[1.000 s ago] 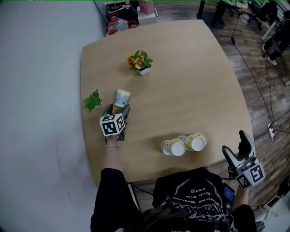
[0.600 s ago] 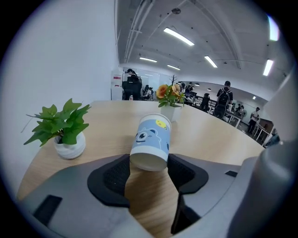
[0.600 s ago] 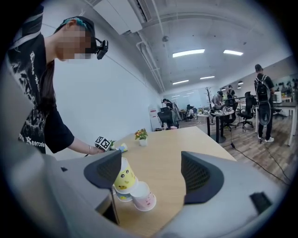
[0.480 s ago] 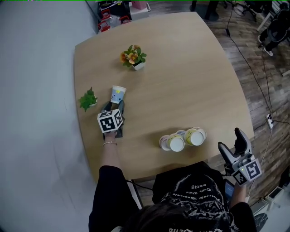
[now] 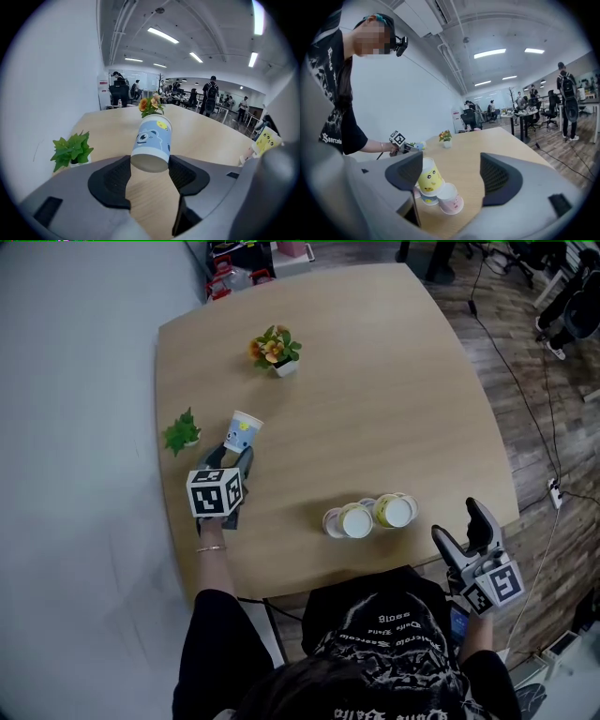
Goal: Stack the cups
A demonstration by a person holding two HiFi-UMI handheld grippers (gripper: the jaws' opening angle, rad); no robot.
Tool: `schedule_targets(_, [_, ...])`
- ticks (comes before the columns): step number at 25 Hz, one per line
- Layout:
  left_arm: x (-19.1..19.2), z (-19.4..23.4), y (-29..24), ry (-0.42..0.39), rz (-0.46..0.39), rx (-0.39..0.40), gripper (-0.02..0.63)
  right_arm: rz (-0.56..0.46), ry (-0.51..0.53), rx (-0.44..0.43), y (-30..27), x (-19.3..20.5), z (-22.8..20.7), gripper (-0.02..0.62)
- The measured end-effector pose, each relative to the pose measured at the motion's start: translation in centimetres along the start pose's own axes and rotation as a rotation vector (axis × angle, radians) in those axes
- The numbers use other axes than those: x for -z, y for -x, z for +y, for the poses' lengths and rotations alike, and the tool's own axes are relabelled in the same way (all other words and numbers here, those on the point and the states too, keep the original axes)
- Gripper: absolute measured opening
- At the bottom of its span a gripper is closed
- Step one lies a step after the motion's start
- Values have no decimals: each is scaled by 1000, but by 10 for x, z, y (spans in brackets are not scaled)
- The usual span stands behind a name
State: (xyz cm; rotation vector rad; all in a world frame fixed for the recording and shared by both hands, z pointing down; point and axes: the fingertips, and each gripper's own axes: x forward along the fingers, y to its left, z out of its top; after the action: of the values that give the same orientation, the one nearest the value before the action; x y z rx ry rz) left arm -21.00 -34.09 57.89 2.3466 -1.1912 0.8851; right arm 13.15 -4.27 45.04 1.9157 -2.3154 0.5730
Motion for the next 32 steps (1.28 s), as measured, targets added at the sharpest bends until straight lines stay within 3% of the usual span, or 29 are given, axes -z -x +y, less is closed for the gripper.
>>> schedule_targets(1, [-3, -5, 9, -18, -2, 7, 261, -22, 1, 14, 2, -5, -2, 367])
schedule_targets(4, [-12, -24, 33, -85, -5, 33, 261, -107, -21, 39, 11, -26, -9, 170])
schedule_targets(8, [-26, -54, 59, -150, -28, 91, 261, -156, 15, 8, 14, -49, -5, 152])
schedule_targets(10, [-34, -70, 72, -165, -44, 125, 261, -167, 63, -24, 13, -60, 3, 94])
schedule_targets(15, [-52, -112, 105, -262, -45, 167, 261, -225, 209, -120, -2, -99, 26, 95])
schedule_targets(23, [-82, -197, 163, -469, -73, 218, 261, -141, 557, -447, -34, -138, 105, 95])
schedule_targets(25, [-82, -219, 173, -526, -77, 231, 261, -128, 610, -475, -36, -141, 119, 100])
schedule_targets(26, [-83, -229, 178, -549, -82, 235, 261, -115, 628, -481, -37, -141, 123, 169])
schedule_targets(27, [-83, -238, 182, -569, -87, 239, 261, -105, 641, -480, -39, -141, 125, 195])
schedule_targets(32, [-82, -274, 197, -663, -133, 271, 261, -72, 668, -468, -52, -140, 129, 195])
